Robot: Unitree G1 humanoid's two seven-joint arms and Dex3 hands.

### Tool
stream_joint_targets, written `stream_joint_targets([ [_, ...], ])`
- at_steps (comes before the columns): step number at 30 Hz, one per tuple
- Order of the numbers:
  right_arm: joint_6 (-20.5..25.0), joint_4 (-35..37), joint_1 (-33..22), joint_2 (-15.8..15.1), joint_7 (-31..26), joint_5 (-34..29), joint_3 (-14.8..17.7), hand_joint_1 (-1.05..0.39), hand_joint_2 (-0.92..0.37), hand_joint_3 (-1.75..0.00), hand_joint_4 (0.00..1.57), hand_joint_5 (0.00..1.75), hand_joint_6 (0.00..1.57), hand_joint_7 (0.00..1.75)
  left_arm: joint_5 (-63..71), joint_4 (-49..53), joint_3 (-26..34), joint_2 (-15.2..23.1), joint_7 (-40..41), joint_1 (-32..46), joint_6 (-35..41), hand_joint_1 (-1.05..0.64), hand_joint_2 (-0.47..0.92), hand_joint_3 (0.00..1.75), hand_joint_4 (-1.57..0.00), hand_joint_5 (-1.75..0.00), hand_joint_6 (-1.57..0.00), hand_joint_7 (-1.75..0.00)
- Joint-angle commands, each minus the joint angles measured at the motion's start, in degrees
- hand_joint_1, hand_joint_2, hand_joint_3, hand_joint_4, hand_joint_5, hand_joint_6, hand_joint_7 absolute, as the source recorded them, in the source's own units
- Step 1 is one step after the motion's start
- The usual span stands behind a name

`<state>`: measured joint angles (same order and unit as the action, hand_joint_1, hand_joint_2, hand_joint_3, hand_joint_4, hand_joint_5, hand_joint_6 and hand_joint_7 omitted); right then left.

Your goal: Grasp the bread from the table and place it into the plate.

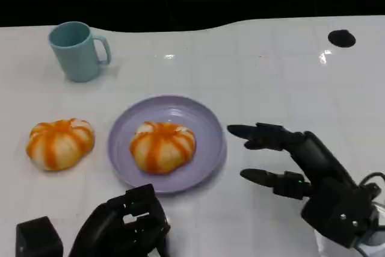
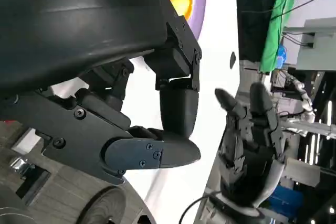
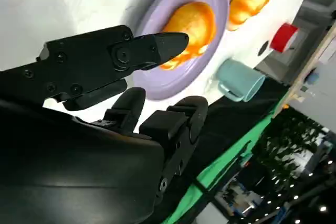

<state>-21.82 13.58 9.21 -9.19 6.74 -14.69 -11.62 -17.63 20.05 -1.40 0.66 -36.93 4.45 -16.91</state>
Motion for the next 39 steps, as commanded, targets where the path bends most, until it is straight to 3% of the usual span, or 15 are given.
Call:
stream_joint_targets([
  [1, -0.8, -1.8, -3.2, -2.8, -0.6, -0.3, 1.8, -0.42, -0.92, -0.14, 0.43, 0.78, 0.69, 0.1, 0.2, -0.3, 0.3, 0.6, 0.5, 0.2, 0.4, -0.58, 0.72, 0.58, -0.78, -1.75, -0.74, -1.44],
  [9, -9.5, -1.3, -6.2, -6.1, -9.5, -9.3, 2.7, -0.27, -0.92, -0.09, 0.61, 0.88, 0.84, 0.14, 0.3, -0.2, 0.4, 0.7, 0.5, 0.1, 0.3, -0.59, 0.72, 0.58, -0.78, -1.75, -0.73, -1.45],
  [16, -10.0, -3.1, -8.2, -7.1, -16.5, -16.9, 2.7, -0.22, -0.92, -0.11, 0.67, 1.24, 1.02, 0.14, 0.5, 0.0, 0.4, 0.6, 0.6, -0.1, 0.1, -0.59, 0.71, 0.59, -0.79, -1.75, -0.74, -1.46],
  [21, -11.4, -1.7, -8.4, -7.1, -19.1, -17.8, 2.4, -0.19, -0.91, -0.17, 0.7, 1.3, 1.08, 0.19, 0.4, -0.1, 0.5, 0.6, 0.6, -0.1, 0.3, -0.6, 0.71, 0.59, -0.79, -1.75, -0.74, -1.46],
  [22, -12.1, -1.0, -8.2, -7.1, -19.7, -17.8, 2.3, -0.18, -0.89, -0.23, 0.7, 1.37, 1.08, 0.24, 0.3, -0.1, 0.5, 0.6, 0.6, -0.1, 0.4, -0.61, 0.71, 0.58, -0.79, -1.75, -0.74, -1.46],
  [26, -14.4, 1.1, -8.2, -7.5, -20.6, -17.4, 2.1, -0.16, -0.64, -0.82, 0.75, 1.54, 0.89, 0.86, 0.5, 0.1, 0.6, 0.7, 0.7, 0.0, -0.1, -0.61, 0.71, 0.58, -0.79, -1.75, -0.74, -1.46],
  [28, -15.8, 2.0, -8.4, -7.7, -21.5, -17.7, 2.1, -0.17, -0.58, -0.94, 0.76, 1.62, 0.86, 1.02, 0.3, 0.0, 0.6, 0.7, 0.5, 0.1, -0.1, -0.61, 0.71, 0.58, -0.79, -1.75, -0.74, -1.46],
  [33, -18.5, 3.9, -8.5, -8.2, -25.4, -20.2, 2.1, -0.19, -0.47, -1.15, 0.84, 1.74, 0.84, 1.21, 0.3, -0.2, 0.6, 0.8, 0.4, 0.1, 0.1, -0.6, 0.71, 0.58, -0.78, -1.75, -0.74, -1.46],
  [39, -18.9, 4.1, -8.8, -8.8, -27.8, -22.8, 1.7, -0.23, -0.44, -1.21, 0.85, 1.75, 0.83, 1.25, 0.6, -0.1, 0.6, 0.8, 0.5, -0.1, -0.3, -0.6, 0.72, 0.58, -0.77, -1.75, -0.74, -1.46],
])
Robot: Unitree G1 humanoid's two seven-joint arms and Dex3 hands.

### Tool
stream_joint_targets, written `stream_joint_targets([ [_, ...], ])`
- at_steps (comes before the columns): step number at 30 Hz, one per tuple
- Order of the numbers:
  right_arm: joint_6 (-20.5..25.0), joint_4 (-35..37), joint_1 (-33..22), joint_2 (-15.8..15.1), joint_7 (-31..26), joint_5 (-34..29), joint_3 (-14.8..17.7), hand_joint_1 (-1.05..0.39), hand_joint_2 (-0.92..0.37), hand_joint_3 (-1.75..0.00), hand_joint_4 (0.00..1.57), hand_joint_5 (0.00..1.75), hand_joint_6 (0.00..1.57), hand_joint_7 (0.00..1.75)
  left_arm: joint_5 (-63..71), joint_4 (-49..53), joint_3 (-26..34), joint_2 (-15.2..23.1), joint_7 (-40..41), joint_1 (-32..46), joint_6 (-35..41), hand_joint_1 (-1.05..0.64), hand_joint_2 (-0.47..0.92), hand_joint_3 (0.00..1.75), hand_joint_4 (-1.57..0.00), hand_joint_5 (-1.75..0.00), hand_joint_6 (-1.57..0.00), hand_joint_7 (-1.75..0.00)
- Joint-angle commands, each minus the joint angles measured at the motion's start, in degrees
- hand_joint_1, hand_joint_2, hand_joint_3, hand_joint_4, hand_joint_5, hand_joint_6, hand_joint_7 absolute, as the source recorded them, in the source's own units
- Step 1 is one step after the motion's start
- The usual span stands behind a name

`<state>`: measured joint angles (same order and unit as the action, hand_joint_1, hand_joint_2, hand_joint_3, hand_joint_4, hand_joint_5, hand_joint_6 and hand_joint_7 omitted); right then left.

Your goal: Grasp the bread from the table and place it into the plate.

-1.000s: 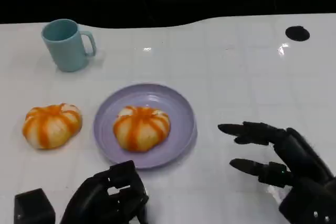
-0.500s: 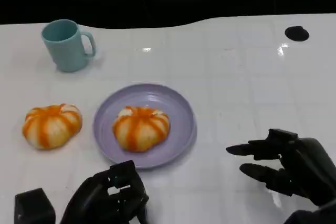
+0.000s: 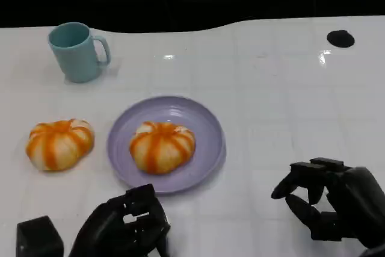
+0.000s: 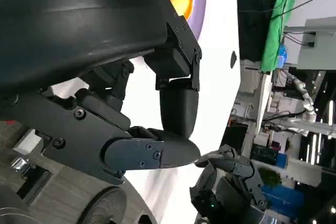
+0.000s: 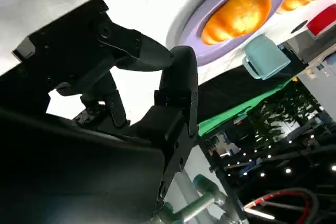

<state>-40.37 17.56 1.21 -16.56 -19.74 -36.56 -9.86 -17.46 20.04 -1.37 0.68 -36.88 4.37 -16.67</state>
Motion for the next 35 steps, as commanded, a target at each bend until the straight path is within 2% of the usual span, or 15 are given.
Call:
stream_joint_targets([
  [1, 0.0, -0.4, -1.2, -1.4, -1.4, -1.1, -0.1, -0.24, -0.44, -1.21, 0.85, 1.75, 0.83, 1.27, 0.5, 0.0, 0.5, 0.8, 0.5, 0.0, -0.5, -0.61, 0.72, 0.58, -0.77, -1.75, -0.74, -1.46],
  [5, 0.4, -1.3, -2.5, -1.3, -1.4, -1.4, -0.2, -0.24, -0.43, -1.23, 0.87, 1.75, 0.79, 1.41, -0.1, 0.0, 0.7, 0.9, 0.0, -0.1, 0.0, -0.6, 0.72, 0.57, -0.78, -1.75, -0.74, -1.46],
  [11, 0.5, -1.2, -3.1, -0.9, -1.9, -1.8, -0.3, -0.22, -0.44, -1.21, 0.87, 1.75, 0.76, 1.46, 0.1, 0.1, 0.8, 0.9, 0.1, 0.0, -0.5, -0.58, 0.72, 0.57, -0.77, -1.75, -0.74, -1.44],
  [26, -0.7, 1.1, -2.1, -1.4, -3.7, -1.9, -1.4, -0.21, -0.41, -1.23, 0.88, 1.75, 0.77, 1.45, 0.0, 0.5, 0.7, 0.6, 0.0, -0.3, -0.4, -0.6, 0.72, 0.56, -0.79, -1.75, -0.75, -1.44],
  [35, -1.4, 1.2, -2.2, -2.0, -4.6, -2.1, -1.6, -0.22, -0.4, -1.23, 0.88, 1.75, 0.8, 1.36, 0.1, -0.6, 0.5, 0.5, 0.5, 0.6, 0.3, -0.59, 0.72, 0.56, -0.78, -1.75, -0.75, -1.44],
])
